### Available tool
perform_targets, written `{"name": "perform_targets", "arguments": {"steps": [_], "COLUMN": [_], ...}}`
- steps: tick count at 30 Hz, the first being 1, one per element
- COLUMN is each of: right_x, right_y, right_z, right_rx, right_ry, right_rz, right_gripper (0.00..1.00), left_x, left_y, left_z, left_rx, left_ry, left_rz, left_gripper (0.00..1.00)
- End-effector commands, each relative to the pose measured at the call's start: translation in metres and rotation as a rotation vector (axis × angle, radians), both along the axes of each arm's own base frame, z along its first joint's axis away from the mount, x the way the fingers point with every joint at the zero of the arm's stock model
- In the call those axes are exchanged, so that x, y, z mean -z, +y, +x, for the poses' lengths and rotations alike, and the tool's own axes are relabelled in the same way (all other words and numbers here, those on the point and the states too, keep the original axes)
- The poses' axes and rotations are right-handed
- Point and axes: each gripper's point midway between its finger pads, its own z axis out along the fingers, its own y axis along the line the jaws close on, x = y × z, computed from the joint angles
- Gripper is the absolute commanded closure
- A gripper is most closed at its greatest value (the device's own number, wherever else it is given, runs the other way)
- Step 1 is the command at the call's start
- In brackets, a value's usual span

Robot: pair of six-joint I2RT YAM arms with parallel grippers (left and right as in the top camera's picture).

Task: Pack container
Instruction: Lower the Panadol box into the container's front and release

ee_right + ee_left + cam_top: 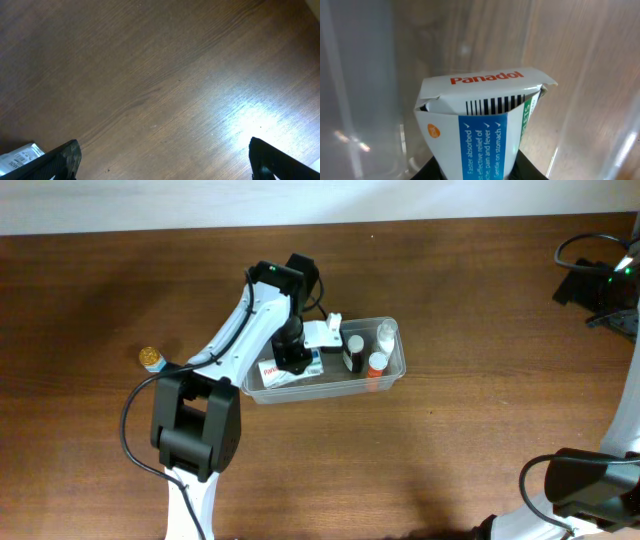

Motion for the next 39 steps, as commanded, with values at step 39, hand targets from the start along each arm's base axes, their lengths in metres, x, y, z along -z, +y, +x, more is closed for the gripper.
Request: {"name": "perform_targets", "arguments": {"steps": [39], "right_x": [-0.004], "right_y": [-0.003], "right_z": [-0.001], "right_rx": [0.018], "right_ry": [-0.010], "right_rz": [-0.011], "right_gripper": [0.02], "left_x": [0.033], "left_y": [-0.023], "left_z": [-0.017], "left_rx": [0.120], "left_ry": [0.026], "left_rz": [-0.070], "left_gripper": [0.49]}}
